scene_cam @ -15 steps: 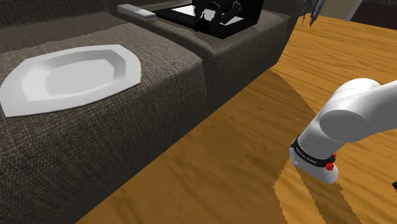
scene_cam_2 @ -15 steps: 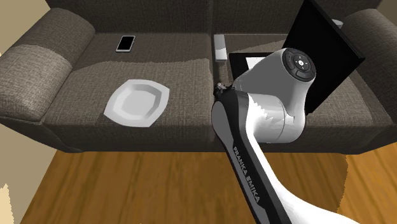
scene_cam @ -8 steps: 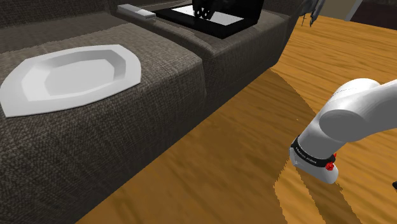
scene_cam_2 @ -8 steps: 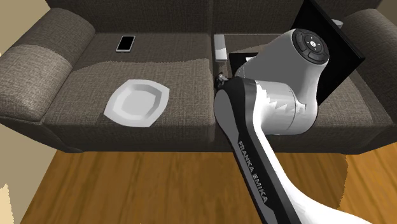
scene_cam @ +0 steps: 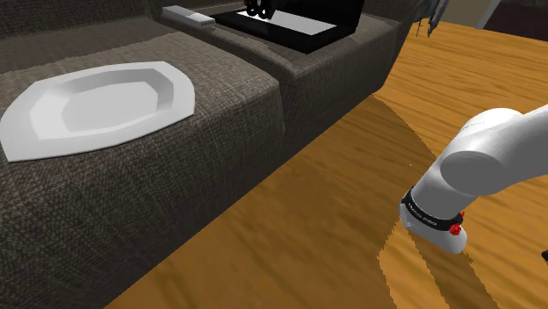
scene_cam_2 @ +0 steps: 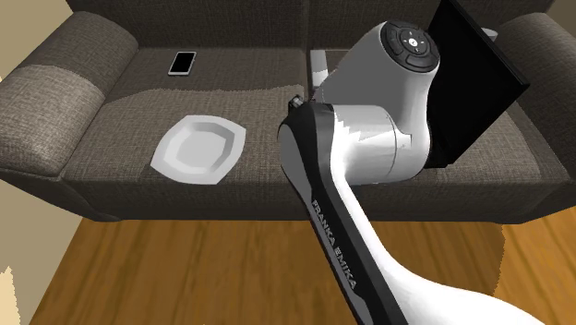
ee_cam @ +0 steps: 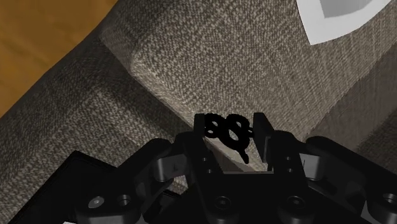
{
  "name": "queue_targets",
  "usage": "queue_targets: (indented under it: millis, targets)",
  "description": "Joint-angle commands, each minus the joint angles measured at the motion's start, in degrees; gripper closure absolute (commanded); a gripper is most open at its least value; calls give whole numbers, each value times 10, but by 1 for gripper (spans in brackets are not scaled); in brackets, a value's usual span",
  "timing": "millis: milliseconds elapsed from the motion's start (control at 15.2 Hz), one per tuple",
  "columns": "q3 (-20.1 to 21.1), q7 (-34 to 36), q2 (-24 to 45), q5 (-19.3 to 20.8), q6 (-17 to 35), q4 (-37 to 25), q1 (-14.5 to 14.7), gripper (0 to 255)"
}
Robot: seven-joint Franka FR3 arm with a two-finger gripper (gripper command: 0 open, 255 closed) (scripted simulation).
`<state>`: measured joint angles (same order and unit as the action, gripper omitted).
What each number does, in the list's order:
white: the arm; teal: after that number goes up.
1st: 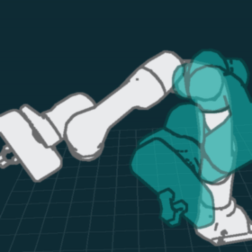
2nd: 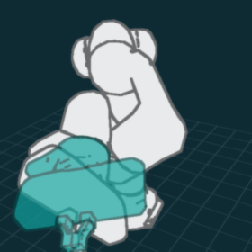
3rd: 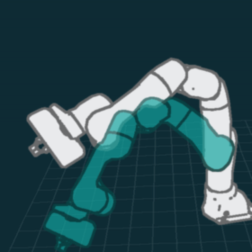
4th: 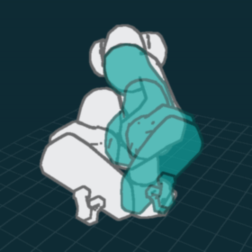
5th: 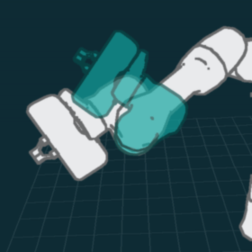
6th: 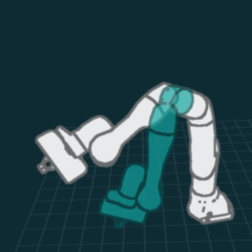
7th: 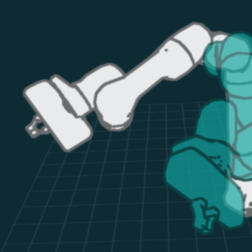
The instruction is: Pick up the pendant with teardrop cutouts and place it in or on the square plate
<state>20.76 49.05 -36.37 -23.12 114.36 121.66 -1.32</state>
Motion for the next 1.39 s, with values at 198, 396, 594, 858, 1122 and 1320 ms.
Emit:
queue_targets:
  millis: [198, 396, 594, 858, 1122, 1320]
  targets:
    - [78, 75, 50, 12, 24, -51, -7, 255]
    - [128, 122, 86, 29, 37, -88, -17, 255]
    - [184, 173, 130, 58, 47, -131, -33, 255]
    - [272, 254, 203, 124, 56, -199, -61, 255]
    - [388, 368, 316, 257, 50, -284, -90, 255]
    - [419, 424, 377, 336, 45, -312, -74, 255]
